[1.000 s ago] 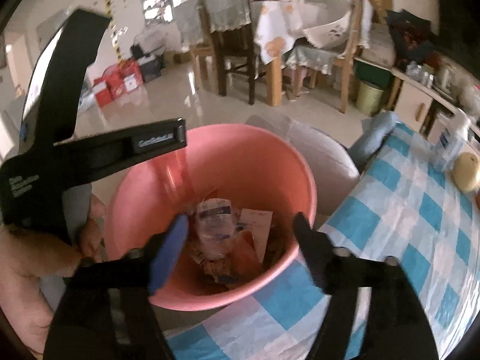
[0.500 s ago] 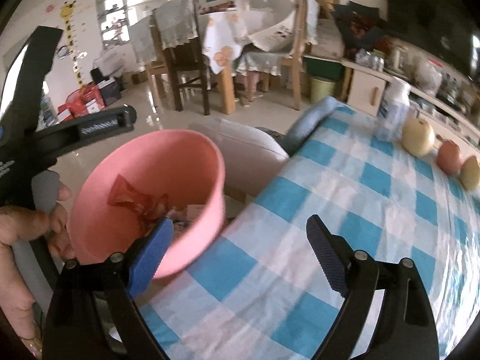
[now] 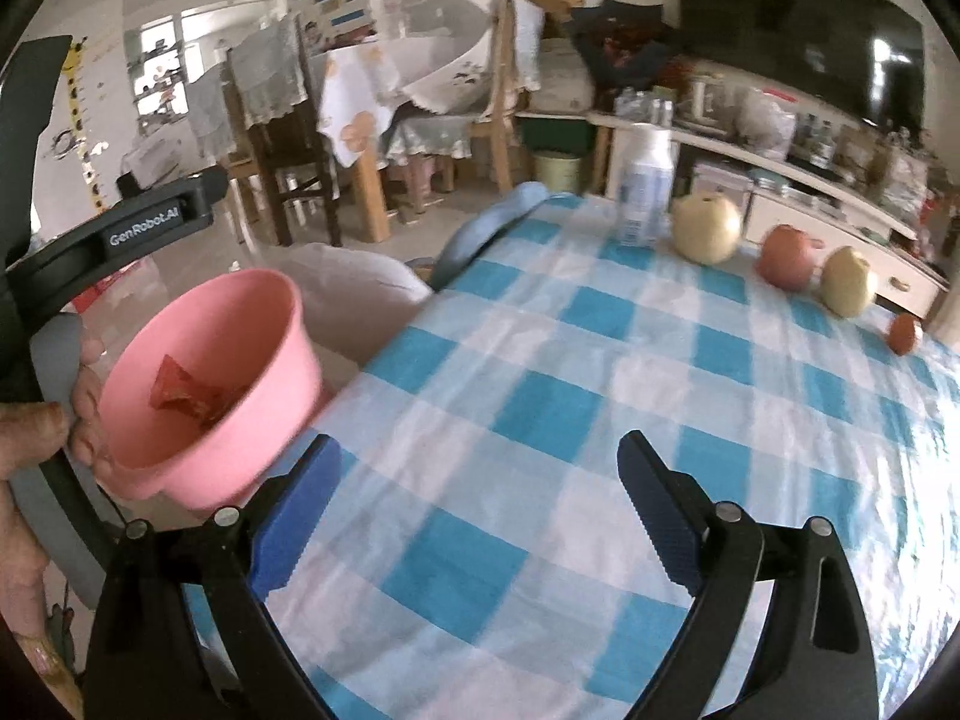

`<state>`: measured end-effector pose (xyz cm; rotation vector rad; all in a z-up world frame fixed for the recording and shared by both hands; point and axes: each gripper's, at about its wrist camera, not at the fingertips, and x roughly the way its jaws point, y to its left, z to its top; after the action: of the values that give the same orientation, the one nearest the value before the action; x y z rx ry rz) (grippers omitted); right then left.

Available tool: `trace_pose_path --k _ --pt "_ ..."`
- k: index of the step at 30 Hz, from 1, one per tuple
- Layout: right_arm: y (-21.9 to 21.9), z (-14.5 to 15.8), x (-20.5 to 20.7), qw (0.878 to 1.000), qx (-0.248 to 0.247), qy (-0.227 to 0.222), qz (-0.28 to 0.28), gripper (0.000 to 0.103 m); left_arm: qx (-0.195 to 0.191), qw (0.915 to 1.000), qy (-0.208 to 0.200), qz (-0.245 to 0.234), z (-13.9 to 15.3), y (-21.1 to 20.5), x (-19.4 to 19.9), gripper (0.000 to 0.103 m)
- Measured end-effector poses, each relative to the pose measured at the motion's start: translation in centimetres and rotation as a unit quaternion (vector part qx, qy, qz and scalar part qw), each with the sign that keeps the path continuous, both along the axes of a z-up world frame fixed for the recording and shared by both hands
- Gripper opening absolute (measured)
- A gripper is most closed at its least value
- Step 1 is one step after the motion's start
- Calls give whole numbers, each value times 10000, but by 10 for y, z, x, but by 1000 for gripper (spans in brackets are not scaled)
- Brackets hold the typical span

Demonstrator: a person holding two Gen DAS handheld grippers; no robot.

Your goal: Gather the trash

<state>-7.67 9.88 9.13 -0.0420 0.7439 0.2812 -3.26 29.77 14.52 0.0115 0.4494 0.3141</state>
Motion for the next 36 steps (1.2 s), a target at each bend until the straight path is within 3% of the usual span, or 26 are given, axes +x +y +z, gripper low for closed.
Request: trace_pose_path --k 8,20,36 --pt "-57 15 -25 9985 -49 -217 -506 92 63 9974 17 -724 4 -52 -12 99" --pt "-138 37 -71 9918 -70 -531 -1164 92 228 9897 -23 -1414 14 -135 -59 99" --pt "-210 76 -157 9760 -169 -1026 -1911 95 262 9723 -193 -2315 40 -227 -136 99"
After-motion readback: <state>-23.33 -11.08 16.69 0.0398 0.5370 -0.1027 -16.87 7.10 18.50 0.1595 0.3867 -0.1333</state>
